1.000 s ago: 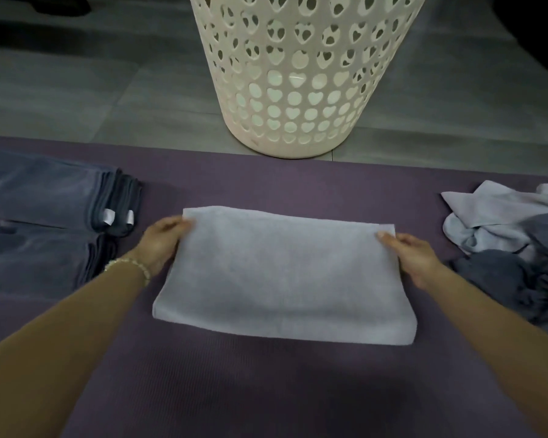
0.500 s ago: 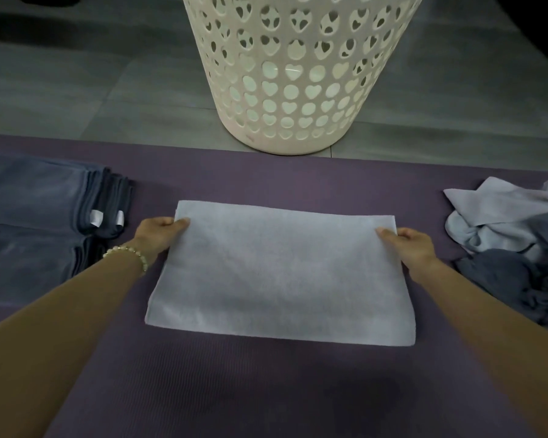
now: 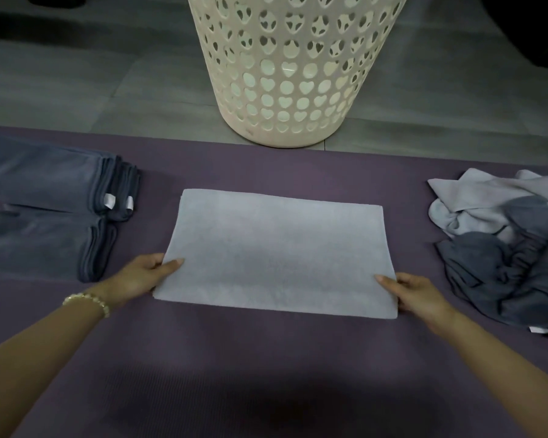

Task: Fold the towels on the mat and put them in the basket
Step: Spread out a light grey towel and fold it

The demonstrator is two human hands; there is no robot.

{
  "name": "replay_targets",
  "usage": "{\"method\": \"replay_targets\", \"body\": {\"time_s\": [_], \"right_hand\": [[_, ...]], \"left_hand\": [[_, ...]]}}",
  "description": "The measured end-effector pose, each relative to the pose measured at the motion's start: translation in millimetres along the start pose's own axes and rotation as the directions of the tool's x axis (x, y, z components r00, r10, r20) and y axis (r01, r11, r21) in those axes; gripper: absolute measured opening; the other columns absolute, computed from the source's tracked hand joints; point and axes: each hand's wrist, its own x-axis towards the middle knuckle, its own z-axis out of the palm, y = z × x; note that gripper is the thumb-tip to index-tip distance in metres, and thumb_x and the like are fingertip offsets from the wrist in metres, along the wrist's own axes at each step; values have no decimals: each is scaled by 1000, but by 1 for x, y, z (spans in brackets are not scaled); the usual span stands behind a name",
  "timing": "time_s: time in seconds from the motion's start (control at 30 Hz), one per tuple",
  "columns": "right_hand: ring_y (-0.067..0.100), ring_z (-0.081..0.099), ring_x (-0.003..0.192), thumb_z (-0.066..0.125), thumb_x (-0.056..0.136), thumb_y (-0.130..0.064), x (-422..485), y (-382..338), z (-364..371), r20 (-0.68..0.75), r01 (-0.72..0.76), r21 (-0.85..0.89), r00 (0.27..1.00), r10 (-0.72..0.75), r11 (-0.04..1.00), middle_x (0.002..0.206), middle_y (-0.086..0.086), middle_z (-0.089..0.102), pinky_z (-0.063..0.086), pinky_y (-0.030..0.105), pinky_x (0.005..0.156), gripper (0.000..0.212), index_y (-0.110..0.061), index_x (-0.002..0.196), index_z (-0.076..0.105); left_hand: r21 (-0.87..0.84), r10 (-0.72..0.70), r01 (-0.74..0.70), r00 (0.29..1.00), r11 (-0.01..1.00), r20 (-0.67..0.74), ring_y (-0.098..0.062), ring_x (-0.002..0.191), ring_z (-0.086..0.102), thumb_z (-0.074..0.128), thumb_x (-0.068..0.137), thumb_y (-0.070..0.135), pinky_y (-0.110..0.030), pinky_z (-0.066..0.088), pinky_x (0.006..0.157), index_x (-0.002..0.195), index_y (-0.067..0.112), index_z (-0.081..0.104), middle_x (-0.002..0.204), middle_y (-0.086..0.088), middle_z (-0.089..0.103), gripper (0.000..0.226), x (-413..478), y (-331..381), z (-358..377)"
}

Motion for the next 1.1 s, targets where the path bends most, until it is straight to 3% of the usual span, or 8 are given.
{"method": "replay_targets", "body": {"time_s": [0.2, 0.4, 0.53, 0.67, 0.77, 0.87, 0.97, 1.1], "right_hand": [[17, 48, 66, 54, 96, -23, -6, 3, 18, -229, 237, -84, 941, -250, 968, 68, 9, 53, 39, 16, 53, 33, -2, 71, 50], [36, 61, 81, 54, 96, -24, 5, 16, 21, -283, 203, -241, 921, -268, 949, 83, 22, 64, 47, 40, 70, 33, 6, 83, 55], [39, 59, 81, 54, 95, -28, -1, 15, 28, -329, 160, -308, 907, -263, 938, 78, 15, 60, 42, 38, 65, 30, 1, 88, 50], [30, 47, 121, 53, 94, -28, -9, 0, 45, -381, 273, -548, 760, -527, 790, 133, 13, 50, 39, 43, 96, 41, -7, 129, 48], [24, 22, 144, 22, 91, -52, -1, -15, 81, -89, 384, -726, 769, -632, 570, 156, 6, 25, 18, 41, 116, 67, -15, 146, 35], [17, -1, 148, -2, 84, -56, 9, -27, 133, 144, 468, -749, 806, -574, 468, 159, -5, -1, -6, 35, 117, 77, -23, 152, 13], [15, -20, 145, -16, 85, -60, 19, -26, 160, 264, 476, -814, 813, -519, 333, 153, -11, -23, -17, 36, 115, 68, -29, 146, -15], [15, -11, 146, -4, 92, -62, 30, -6, 136, 240, 431, -872, 791, -563, 234, 159, -7, -3, -9, 42, 115, 69, -29, 152, 4]], "left_hand": [[34, 214, -213, 936, 977, -278, -18, 87, 63, 52, 96, 27, -30, 50, 75, 106, 9, 64, 99, -5, 68, 24, -9, -8, 23], [157, 171, -128, 938, 979, -300, -22, 87, 61, 53, 96, 25, -27, 43, 75, 104, 3, 64, 99, -9, 66, 27, -5, -16, 27], [190, 127, -52, 905, 980, -406, -31, 93, 63, 60, 91, 31, -31, 45, 75, 100, 3, 64, 94, -10, 67, 29, 1, -20, 29], [347, 289, -65, 704, 936, -648, -35, 119, 44, 67, 85, 32, -46, 37, 97, 130, 4, 44, 125, -16, 52, 58, 1, -5, 48], [683, 568, -218, 749, 697, -341, -32, 141, 21, 44, 90, 49, -46, 13, 115, 148, 12, 26, 153, -11, 27, 71, 10, 8, 77], [827, 583, -300, 811, 475, -40, -25, 147, -3, 7, 83, 60, -45, -8, 115, 150, 32, 4, 160, 3, 3, 72, 28, 24, 115], [870, 552, -286, 834, 401, 20, -25, 146, -13, -6, 79, 60, -52, -11, 113, 144, 38, -12, 160, 6, -7, 69, 43, 28, 141], [890, 535, -174, 840, 421, -88, -26, 145, -15, -6, 83, 63, -55, -17, 110, 148, 38, -8, 159, 8, -10, 70, 52, 16, 143]]}}
